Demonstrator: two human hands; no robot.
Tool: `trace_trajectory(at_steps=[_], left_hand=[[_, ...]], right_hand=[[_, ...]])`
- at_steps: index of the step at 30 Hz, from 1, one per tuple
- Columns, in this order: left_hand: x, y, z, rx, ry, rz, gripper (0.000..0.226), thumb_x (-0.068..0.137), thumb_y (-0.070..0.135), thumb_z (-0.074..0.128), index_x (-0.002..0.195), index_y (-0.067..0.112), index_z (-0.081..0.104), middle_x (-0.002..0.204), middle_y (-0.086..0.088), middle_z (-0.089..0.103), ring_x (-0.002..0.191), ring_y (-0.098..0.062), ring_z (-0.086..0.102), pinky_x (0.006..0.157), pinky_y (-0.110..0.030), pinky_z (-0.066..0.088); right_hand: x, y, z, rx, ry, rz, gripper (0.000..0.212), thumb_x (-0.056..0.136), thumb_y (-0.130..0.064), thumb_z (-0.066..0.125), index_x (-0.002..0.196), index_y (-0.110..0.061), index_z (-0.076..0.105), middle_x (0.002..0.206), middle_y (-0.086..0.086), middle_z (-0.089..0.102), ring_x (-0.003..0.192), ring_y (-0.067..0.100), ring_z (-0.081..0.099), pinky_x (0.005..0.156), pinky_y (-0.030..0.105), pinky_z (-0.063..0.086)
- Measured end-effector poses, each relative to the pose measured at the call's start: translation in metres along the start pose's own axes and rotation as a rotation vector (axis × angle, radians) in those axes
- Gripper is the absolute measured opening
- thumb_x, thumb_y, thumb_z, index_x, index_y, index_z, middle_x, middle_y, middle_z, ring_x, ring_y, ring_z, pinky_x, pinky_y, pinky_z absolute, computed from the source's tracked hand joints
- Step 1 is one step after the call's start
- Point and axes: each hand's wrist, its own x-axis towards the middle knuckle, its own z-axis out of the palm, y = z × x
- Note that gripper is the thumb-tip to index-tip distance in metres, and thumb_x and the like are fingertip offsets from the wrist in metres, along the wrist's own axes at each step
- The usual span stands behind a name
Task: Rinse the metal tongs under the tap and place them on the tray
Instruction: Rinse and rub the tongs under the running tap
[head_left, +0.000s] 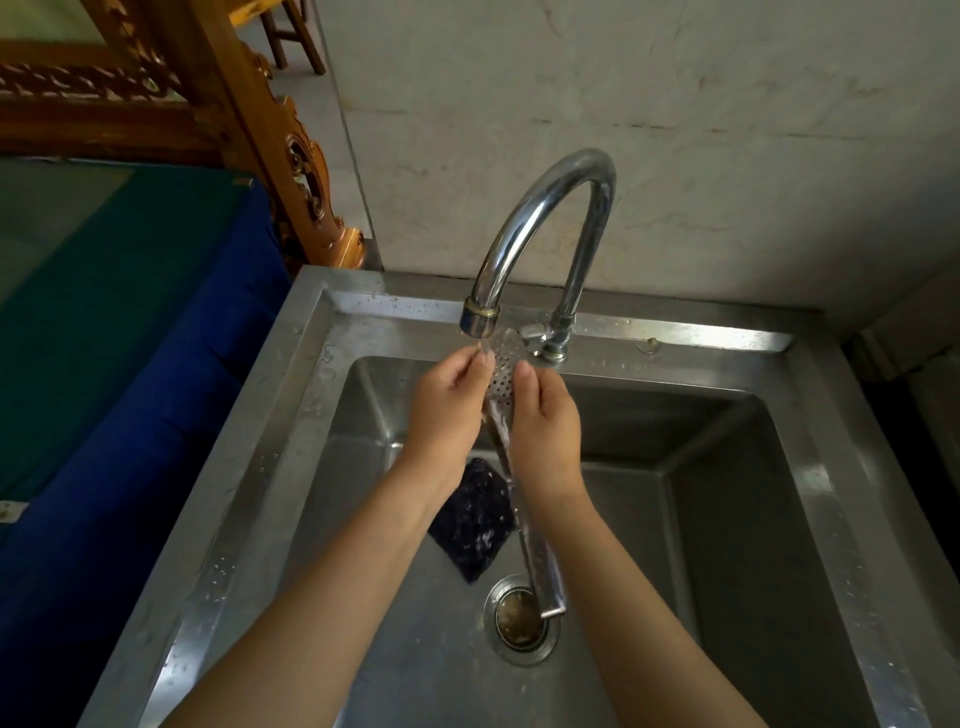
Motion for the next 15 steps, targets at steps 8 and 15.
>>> trace_trajectory(at_steps=[8, 15], left_hand=[[0.009, 0.008, 0.003, -0.165, 0.117, -0.172, 0.014, 0.086, 0.028, 0.064, 0.08, 0.016, 0.068, 0.077, 0.001, 0.071, 0.075, -0.013, 0.068, 0.069, -0.027, 0.056], [0.0, 0.0, -0.006, -0.176, 0.001, -0.124, 0.009, 0.085, 0.02, 0.064, 0.08, 0.023, 0.07, 0.075, 0.007, 0.073, 0.075, -0.01, 0.068, 0.06, -0.019, 0.052]], right_hand=[[-0.007, 0.0, 0.002, -0.054, 0.03, -0.075, 0.033, 0.098, -0.023, 0.041, 0.066, -0.017, 0.045, 0.054, -0.008, 0.044, 0.043, -0.002, 0.041, 0.044, 0.01, 0.034], [0.003, 0.0, -0.001, -0.092, -0.098, -0.053, 0.031, 0.098, -0.022, 0.043, 0.075, -0.004, 0.052, 0.06, -0.002, 0.05, 0.051, 0.002, 0.044, 0.047, 0.013, 0.035]])
